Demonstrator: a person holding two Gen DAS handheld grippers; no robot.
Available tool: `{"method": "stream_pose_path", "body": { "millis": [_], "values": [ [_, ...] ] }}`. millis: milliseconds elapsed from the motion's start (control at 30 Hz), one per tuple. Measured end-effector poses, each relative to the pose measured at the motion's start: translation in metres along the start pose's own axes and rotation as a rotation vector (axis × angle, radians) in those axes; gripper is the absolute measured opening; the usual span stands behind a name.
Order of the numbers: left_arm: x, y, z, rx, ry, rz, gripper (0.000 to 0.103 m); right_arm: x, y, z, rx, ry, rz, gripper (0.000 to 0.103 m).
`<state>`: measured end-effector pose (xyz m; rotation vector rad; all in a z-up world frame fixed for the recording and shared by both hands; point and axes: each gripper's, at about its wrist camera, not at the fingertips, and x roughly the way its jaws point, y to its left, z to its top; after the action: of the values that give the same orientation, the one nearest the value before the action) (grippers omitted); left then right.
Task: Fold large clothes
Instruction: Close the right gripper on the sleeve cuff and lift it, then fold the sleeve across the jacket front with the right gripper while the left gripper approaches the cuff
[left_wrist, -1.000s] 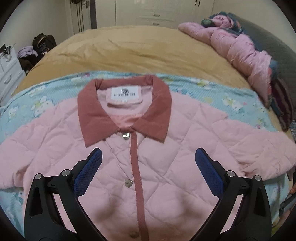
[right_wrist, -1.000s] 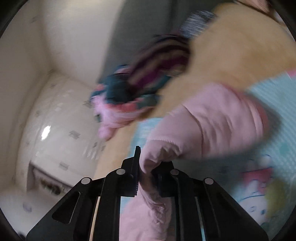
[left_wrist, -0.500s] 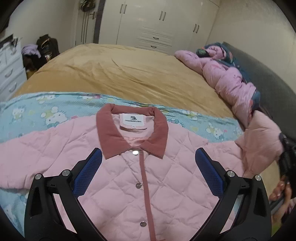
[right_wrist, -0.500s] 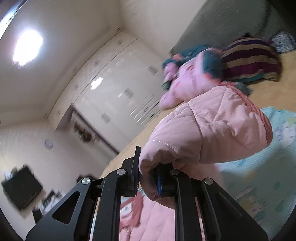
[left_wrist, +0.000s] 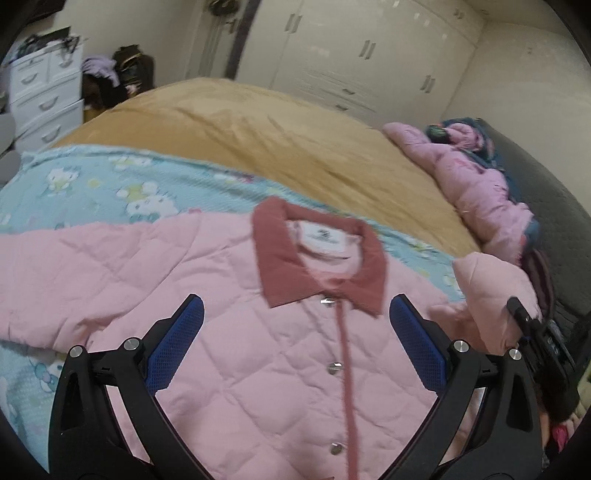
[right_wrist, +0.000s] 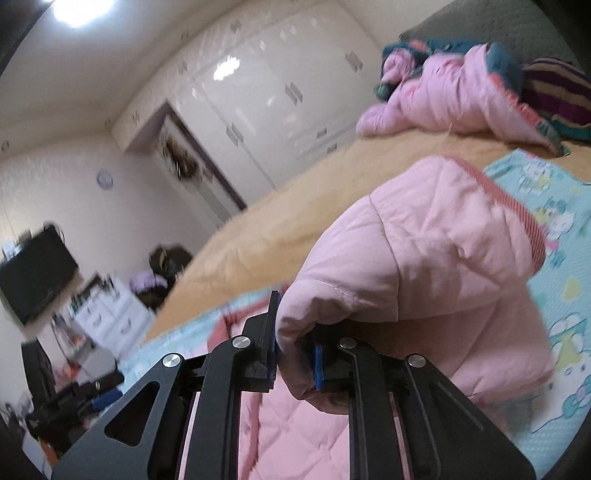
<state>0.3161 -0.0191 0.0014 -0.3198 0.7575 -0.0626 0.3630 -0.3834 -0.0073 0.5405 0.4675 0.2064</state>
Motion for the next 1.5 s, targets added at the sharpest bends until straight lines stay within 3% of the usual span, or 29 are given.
{"method": "stream_pose_path", "body": {
  "millis": [133,300,367,433,467,533,600,633,733,867,967,1133,1200,1267,1300,1500],
  "values": [
    [0.036,0.012,-0.008,-0.069,0.094,-0.010,0.094,0.028,0.014,-0.030,-0.050,0.118,-0.027,0.016],
    [0.050,0.010,-0.013,-0.044,0.128,-0.034,0.094,0.063,0.013,-0.066,-0.013,0.279,-0.082,0.023],
    [0.053,0.010,-0.016,-0.041,0.141,-0.046,0.094,0.065,0.010,-0.075,0.042,0.309,-0.092,0.042],
    [0.056,0.013,-0.017,-0.061,0.166,-0.058,0.094,0.059,0.008,-0.077,0.112,0.283,-0.103,0.053],
    [0.058,0.016,-0.018,-0.080,0.184,-0.085,0.094,0.051,0.005,-0.076,0.164,0.241,-0.109,0.062],
    [0.059,0.022,-0.018,-0.117,0.196,-0.128,0.094,0.034,-0.005,-0.072,0.244,0.134,-0.110,0.068],
    [0.056,0.028,-0.017,-0.156,0.199,-0.173,0.094,0.021,-0.006,-0.070,0.262,0.047,-0.115,0.045],
    [0.053,0.032,-0.015,-0.179,0.201,-0.207,0.094,0.017,-0.002,-0.067,0.232,0.022,-0.117,0.022],
    [0.042,0.041,-0.009,-0.231,0.188,-0.306,0.094,0.011,0.012,-0.062,0.180,-0.021,-0.054,0.020],
    [0.026,0.052,0.001,-0.272,0.150,-0.337,0.094,0.012,0.076,-0.068,-0.125,-0.031,0.015,0.020],
    [0.016,0.064,0.007,-0.302,0.120,-0.350,0.094,0.029,0.123,-0.091,-0.334,0.060,0.044,0.020],
    [0.022,0.080,0.009,-0.350,0.131,-0.364,0.094,0.067,0.153,-0.137,-0.509,0.272,0.042,0.020],
    [0.027,0.082,0.007,-0.361,0.153,-0.397,0.094,0.075,0.163,-0.152,-0.565,0.320,0.051,0.024],
    [0.036,0.084,0.003,-0.384,0.182,-0.435,0.094,0.078,0.171,-0.162,-0.605,0.367,0.074,0.040],
    [0.041,0.085,0.001,-0.402,0.198,-0.450,0.094,0.077,0.172,-0.165,-0.606,0.386,0.096,0.041],
    [0.059,0.090,-0.009,-0.418,0.242,-0.429,0.094,0.068,0.178,-0.181,-0.641,0.480,0.158,0.067]
  ]
}}
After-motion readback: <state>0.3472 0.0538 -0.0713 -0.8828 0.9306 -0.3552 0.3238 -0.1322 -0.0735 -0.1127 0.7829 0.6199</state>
